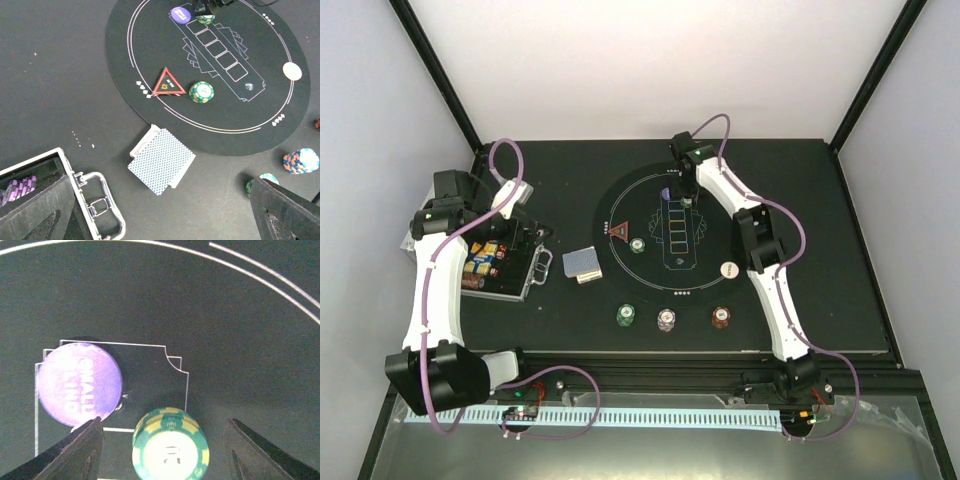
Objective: Distribute texas hold em gaming equipment
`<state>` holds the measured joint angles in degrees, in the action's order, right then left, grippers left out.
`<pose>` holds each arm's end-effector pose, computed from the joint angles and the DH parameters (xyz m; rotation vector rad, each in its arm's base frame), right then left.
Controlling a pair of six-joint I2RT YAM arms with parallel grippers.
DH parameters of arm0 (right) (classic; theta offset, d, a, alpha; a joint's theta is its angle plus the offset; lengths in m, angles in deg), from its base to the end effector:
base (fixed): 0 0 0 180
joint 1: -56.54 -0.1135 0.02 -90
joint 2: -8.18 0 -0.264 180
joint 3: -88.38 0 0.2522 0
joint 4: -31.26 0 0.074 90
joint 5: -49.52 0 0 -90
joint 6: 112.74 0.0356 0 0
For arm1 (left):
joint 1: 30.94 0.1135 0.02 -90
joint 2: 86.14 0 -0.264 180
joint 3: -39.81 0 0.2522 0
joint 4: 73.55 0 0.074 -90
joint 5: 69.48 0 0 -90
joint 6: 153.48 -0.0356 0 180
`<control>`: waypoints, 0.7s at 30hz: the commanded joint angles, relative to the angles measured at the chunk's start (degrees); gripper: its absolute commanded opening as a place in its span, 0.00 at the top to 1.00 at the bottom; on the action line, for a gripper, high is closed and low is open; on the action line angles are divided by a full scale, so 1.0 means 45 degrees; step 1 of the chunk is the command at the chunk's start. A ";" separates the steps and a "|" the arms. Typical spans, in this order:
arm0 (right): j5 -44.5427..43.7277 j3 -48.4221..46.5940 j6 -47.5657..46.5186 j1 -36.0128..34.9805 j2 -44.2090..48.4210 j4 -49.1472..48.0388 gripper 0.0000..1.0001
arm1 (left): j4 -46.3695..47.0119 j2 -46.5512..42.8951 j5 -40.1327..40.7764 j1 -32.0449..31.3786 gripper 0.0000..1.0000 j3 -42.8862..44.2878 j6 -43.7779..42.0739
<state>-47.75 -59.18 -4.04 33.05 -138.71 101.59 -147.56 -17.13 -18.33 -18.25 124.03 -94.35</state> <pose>0.4891 0.2076 0.1582 -0.0841 2.7643 0.0146 0.2210 0.0269 0.3391 0.5992 2.2819 -0.5256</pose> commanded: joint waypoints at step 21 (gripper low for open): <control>0.0072 1.3324 0.1700 -0.9006 1.1680 -0.3257 0.14 | -0.1164 -0.1374 -0.0198 0.0169 0.01 0.0396 0.0267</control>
<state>-47.99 -2.60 -1.51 -4.11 -86.19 89.05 -151.10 -21.30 -18.48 -17.88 124.40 -94.05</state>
